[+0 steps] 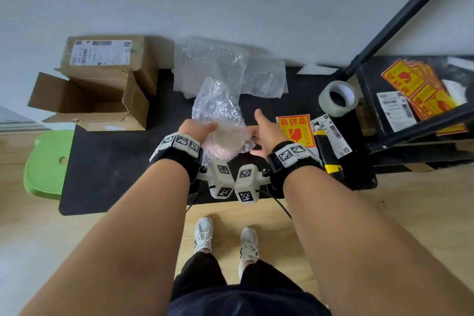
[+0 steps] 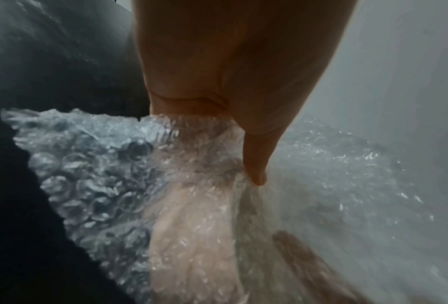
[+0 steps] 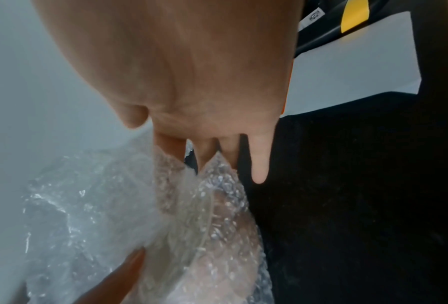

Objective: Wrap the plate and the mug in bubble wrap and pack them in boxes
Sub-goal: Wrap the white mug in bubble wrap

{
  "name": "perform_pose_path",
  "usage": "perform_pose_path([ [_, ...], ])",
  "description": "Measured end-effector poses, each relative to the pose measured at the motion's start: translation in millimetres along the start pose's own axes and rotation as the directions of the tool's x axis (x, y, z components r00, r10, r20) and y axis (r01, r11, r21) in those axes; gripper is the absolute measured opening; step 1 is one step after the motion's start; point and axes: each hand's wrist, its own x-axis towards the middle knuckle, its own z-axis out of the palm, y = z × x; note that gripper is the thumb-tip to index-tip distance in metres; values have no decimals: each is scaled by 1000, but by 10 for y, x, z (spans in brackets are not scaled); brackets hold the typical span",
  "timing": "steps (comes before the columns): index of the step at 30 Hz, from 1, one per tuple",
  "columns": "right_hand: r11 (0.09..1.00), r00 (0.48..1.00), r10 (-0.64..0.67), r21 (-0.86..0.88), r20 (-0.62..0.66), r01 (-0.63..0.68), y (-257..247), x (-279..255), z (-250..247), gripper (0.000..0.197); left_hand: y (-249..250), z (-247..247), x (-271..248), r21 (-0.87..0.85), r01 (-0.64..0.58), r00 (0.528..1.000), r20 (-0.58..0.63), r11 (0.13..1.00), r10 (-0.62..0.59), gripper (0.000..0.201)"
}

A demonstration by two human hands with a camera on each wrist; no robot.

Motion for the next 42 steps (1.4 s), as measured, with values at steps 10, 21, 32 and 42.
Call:
perform_pose_path([
  [10,874,959,-282,-421,-31,244,192,70,129,40,-72,-15,55,-141,28,1000,8,990,-27,42],
  [21,864,930,-268,-489,-250,117,266,42,255,48,-132,-275,84,-215,-78,995,-76,974,63,25],
  [32,828,903,-367,-522,-225,206,313,43,248,32,-403,-327,28,-247,-99,995,-26,964,96,22],
  [42,774,922,-307,-626,-238,96,286,37,376,31,-515,-184,-38,-176,5,979,-197,984,-40,36],
])
